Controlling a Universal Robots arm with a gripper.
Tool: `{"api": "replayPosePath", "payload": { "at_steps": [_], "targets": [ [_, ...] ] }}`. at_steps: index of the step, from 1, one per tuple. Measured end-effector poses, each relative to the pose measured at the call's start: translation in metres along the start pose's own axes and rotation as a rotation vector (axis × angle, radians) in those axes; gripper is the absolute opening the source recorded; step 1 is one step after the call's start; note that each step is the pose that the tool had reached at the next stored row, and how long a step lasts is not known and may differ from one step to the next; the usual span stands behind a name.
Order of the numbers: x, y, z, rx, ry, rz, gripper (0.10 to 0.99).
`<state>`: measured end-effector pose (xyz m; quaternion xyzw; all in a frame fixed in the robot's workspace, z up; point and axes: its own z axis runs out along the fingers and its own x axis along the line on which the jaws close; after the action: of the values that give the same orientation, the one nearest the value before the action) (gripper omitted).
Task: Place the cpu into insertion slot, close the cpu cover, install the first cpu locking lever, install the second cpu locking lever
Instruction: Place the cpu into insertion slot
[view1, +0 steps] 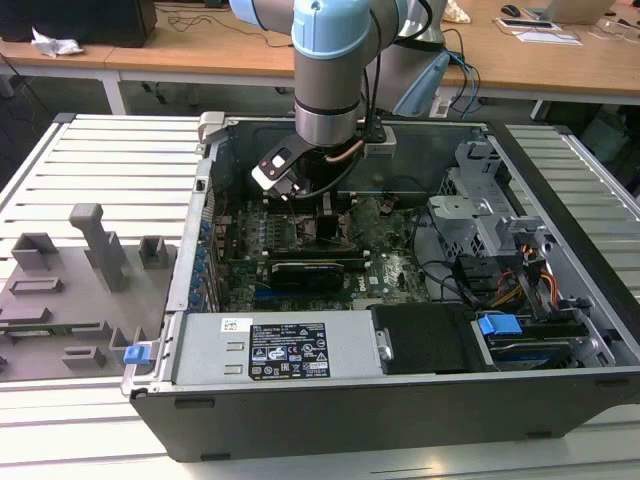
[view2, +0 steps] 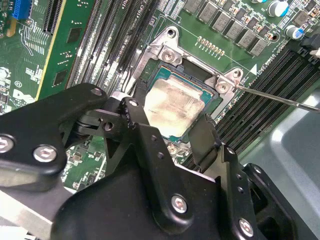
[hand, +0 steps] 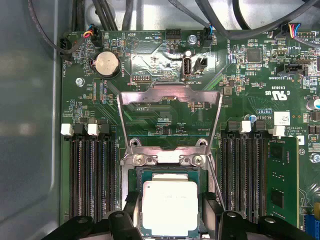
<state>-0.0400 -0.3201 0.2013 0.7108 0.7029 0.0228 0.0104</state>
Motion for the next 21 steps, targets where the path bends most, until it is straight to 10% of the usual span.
{"api": "replayPosePath", "payload": {
  "at_steps": [12, 21],
  "targets": [
    [0.0002, 0.0006, -0.0113, 0.0, -0.0002, 0.0, 0.608],
    [0.0002, 0.0019, -0.0123, 0.003, -0.0011, 0.0, 0.224]
  ]
}}
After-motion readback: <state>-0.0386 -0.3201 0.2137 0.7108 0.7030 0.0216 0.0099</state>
